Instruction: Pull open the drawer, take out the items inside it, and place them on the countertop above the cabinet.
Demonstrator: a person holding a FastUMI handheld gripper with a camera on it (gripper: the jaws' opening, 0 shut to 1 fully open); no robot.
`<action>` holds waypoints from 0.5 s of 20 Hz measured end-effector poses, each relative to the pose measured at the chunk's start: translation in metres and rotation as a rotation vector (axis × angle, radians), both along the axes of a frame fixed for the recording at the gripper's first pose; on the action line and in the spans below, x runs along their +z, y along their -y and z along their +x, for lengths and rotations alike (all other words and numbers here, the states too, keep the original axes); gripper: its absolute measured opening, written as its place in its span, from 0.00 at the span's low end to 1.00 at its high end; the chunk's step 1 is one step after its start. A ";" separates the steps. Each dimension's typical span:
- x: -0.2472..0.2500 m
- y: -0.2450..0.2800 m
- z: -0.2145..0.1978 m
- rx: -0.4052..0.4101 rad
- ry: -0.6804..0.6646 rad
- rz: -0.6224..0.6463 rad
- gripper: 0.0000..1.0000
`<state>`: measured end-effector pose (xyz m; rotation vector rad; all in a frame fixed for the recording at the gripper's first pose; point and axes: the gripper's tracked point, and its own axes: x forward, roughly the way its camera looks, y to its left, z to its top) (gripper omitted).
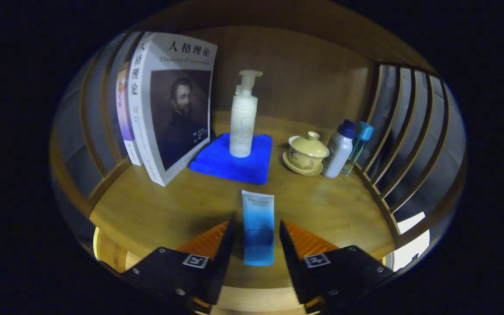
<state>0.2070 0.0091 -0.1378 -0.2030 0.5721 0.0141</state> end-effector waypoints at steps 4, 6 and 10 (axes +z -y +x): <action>0.071 -0.013 -0.057 0.003 0.264 0.063 0.95; 0.106 -0.015 -0.093 0.010 0.393 0.047 0.95; 0.132 -0.018 -0.180 -0.011 0.562 0.031 0.95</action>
